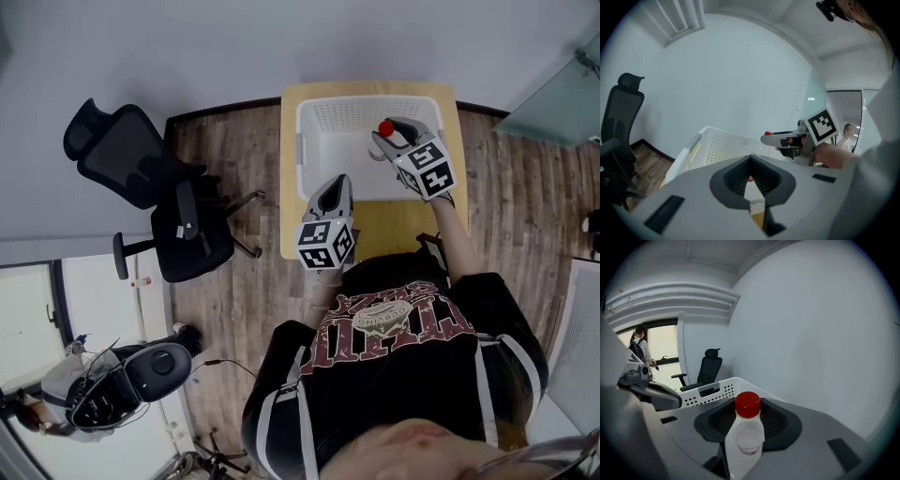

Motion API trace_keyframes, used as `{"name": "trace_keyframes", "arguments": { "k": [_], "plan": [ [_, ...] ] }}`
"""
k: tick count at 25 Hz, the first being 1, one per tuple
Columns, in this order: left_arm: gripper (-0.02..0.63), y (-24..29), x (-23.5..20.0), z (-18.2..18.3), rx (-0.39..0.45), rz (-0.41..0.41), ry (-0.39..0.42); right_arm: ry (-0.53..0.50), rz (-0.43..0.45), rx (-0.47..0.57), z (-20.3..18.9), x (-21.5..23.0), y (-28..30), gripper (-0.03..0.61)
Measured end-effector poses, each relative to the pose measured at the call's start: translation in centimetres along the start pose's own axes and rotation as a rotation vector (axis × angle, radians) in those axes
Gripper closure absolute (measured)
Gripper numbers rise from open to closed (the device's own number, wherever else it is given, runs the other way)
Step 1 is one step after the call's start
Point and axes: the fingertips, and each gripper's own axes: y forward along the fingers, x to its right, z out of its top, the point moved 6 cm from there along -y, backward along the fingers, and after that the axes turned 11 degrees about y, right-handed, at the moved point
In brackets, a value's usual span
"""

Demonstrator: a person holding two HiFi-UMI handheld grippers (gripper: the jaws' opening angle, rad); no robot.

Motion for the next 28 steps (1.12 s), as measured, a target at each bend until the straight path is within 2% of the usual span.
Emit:
{"name": "trace_keyframes", "arguments": {
  "k": [5, 9, 28],
  "plan": [
    [0.566, -0.3, 0.7, -0.3, 0.007, -0.009, -0.01, -0.016, -0.001, 0.019, 0.4, -0.5, -1.7, 0.41],
    [0.566, -0.4, 1.2, -0.3, -0.001, -0.008, 0.022, -0.023, 0.003, 0.04, 0.9, -0.6, -3.0, 0.41],
    [0.566, -1.9, 4.1, -0.5, 0.016, -0.017, 0.041, -0.046, 0.018, 0.103, 1.4, -1.8, -8.4, 0.41]
  ]
}}
